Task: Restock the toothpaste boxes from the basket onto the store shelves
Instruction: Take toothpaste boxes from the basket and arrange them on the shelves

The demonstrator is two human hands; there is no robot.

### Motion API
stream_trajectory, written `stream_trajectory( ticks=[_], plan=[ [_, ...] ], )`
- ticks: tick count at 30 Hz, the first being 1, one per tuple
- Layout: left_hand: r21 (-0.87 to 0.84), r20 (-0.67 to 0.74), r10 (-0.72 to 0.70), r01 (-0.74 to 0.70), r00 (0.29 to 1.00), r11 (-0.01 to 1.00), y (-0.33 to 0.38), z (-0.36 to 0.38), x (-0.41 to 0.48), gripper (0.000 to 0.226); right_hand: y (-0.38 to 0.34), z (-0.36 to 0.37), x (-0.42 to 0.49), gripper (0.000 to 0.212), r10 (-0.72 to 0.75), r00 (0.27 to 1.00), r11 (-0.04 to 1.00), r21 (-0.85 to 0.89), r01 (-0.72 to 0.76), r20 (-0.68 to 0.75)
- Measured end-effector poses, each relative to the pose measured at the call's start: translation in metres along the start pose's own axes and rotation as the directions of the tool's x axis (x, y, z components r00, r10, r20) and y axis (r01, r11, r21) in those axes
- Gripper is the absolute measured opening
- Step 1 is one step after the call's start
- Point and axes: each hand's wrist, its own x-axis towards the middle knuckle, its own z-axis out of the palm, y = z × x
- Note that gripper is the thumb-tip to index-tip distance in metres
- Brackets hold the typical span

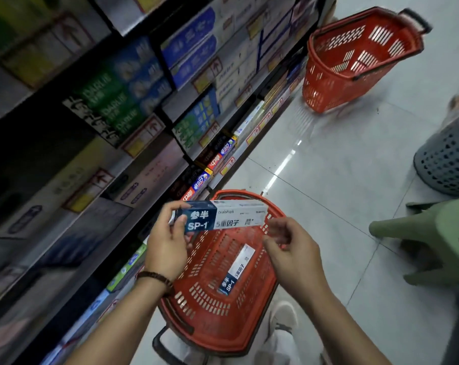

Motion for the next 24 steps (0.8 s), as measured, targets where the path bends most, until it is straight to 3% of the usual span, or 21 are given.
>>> stream_trajectory(
  ticks=[8, 16, 20, 24],
  plan=[
    [-0.090, 0.018, -0.040, 0.041, 0.999, 0.995, 0.077, -0.062, -0.042, 0.029, -0.064, -0.048, -0.026, 0.043, -0.072, 0.997, 0.995, -0.070, 0.069, -0.038],
    [-0.291, -0.030, -0.064, 0.053, 0.997, 0.955, 0.166, -0.114, -0.086, 0.023, -0.125, -0.077, -0.047, 0.075, -0.187, 0.982, 0.978, -0.091, 0.189, 0.032],
    [-0.316, -0.033, 0.002, -0.012, 0.999, 0.949, 0.210, -0.138, -0.103, 0.025, -0.166, -0.094, -0.054, 0.094, -0.267, 0.963, 0.963, -0.016, 0.268, 0.043],
    [-0.316, -0.045, 0.062, -0.073, 0.997, 0.946, 0.253, -0.158, -0.124, 0.023, -0.206, -0.112, -0.064, 0.092, -0.385, 0.917, 0.922, 0.000, 0.387, 0.103]
  ],
)
